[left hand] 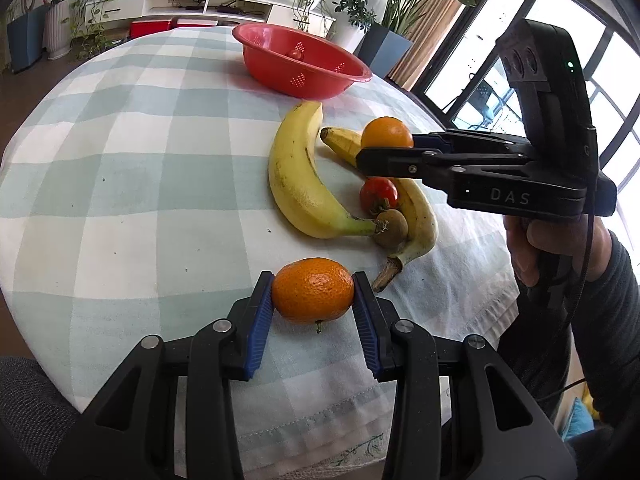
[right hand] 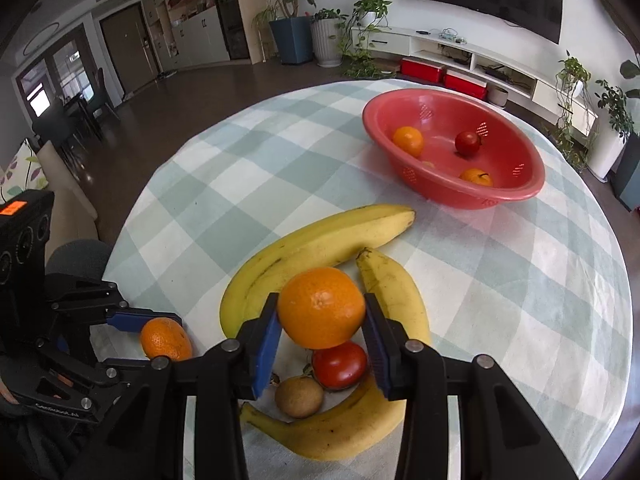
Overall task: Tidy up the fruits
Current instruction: 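Carry both fruits into the red basin and open both tools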
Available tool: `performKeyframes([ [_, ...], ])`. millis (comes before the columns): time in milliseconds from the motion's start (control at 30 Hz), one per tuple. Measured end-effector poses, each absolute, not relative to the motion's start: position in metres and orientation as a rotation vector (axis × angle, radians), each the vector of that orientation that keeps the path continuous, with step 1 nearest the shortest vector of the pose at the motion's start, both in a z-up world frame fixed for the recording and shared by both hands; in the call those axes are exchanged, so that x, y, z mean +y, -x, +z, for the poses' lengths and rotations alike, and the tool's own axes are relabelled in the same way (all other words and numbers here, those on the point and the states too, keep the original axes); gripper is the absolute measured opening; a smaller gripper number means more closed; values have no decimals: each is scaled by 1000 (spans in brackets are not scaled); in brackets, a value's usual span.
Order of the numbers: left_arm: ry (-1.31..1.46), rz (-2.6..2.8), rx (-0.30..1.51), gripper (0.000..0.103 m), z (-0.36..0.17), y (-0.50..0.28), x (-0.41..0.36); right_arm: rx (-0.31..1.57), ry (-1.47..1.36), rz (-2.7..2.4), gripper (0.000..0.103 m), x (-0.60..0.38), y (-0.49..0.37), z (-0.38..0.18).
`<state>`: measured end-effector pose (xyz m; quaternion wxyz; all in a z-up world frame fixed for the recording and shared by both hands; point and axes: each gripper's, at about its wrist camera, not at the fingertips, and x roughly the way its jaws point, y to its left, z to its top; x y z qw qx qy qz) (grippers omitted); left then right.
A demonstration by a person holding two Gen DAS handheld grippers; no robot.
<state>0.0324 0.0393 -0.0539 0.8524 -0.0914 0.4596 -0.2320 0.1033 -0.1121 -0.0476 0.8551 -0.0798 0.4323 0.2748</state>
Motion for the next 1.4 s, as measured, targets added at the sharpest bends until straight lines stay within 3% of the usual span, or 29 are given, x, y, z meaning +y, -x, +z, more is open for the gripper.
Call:
performKeyframes([
  [367, 157, -447, 868, 36, -7, -78, 64, 815, -15, 414, 43, -187, -124, -13],
  [833, 8, -475, 796, 36, 58, -240, 27, 812, 0, 345, 43, -198, -228, 4],
  [1067, -73, -486, 858, 36, 39, -312, -14, 862, 71, 357, 43, -180, -266, -13],
  [1400, -123, -470, 925, 36, -8, -357, -40, 930, 134, 363, 43, -167, -295, -35],
])
